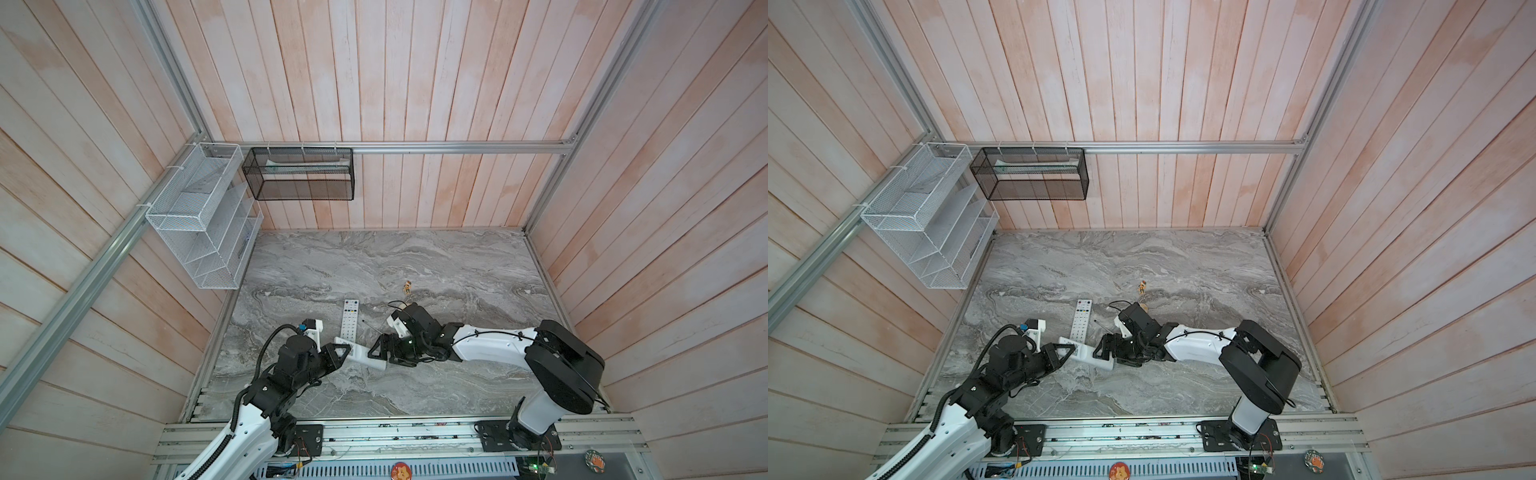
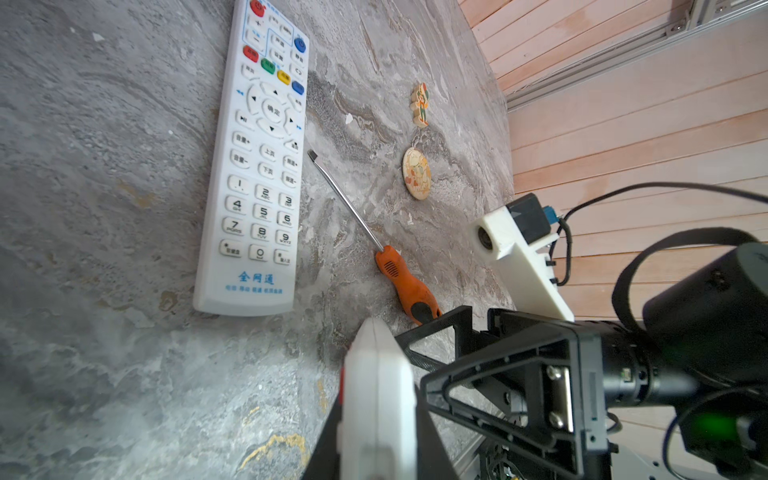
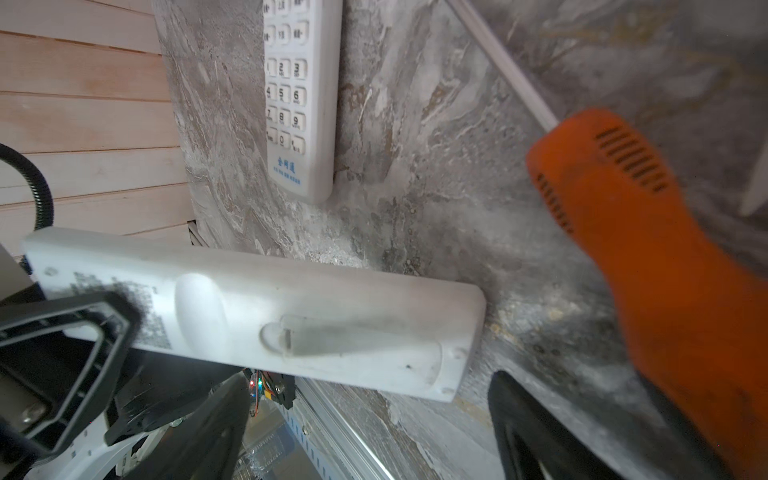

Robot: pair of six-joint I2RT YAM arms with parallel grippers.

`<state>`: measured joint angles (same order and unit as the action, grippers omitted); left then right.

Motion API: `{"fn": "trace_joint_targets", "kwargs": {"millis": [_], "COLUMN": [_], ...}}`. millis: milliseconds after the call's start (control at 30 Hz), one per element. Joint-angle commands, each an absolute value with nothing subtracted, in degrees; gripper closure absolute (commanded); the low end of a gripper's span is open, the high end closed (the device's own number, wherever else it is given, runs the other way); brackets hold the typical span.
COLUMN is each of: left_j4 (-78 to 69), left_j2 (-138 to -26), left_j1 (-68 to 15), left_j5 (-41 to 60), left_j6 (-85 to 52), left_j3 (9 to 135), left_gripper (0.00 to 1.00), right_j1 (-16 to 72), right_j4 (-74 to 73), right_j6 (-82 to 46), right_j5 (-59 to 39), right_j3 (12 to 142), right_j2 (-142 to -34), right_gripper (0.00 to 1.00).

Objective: Unload the batteries from the remote control

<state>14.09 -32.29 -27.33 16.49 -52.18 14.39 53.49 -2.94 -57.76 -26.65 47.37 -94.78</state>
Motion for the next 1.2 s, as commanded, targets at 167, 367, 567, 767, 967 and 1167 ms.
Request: {"fn": "trace_joint_targets", "kwargs": {"millis": [167,367,567,767,967,1167], "left_j4": [15.8,15.8,15.9,16.0,16.1,16.7], "left_j2": [-32.0,-32.0,-32.0,-32.0,-32.2,-32.2], "left_j1": [-27.6,-27.7,-27.7,-27.7,-27.7,-27.7], "left_j5": [15.4,15.5,15.6,15.7,15.6,15.1], "left_j6": [-51.7,-51.5,-51.2,-51.1,-51.1,-50.8], "left_j3": [13.3,13.0,13.3,13.5,13.6,14.0], "left_gripper": [1.00,1.00,1.00,1.00,1.00,1.00], "right_j1": [53.4,53.3,53.3,53.3,53.0,52.5], "right_j4": [-4.2,-5.4,-6.1,-8.1,-12.7,-16.2], "right_j6": [-58.6,-59.2,-59.1,-59.5,-60.2,-61.0], "right_j5": [-26.7,-27.0,-27.8,-28.7,-30.6,-31.9], "right_j3": [49.1,49.9,50.8,50.0,48.1,46.0], "right_j2": [-98.7,-100.1,-100.9,-100.7,-100.2,-99.0], "right_gripper": [0.17,0.21,0.21,0.20,0.20,0.21]}}
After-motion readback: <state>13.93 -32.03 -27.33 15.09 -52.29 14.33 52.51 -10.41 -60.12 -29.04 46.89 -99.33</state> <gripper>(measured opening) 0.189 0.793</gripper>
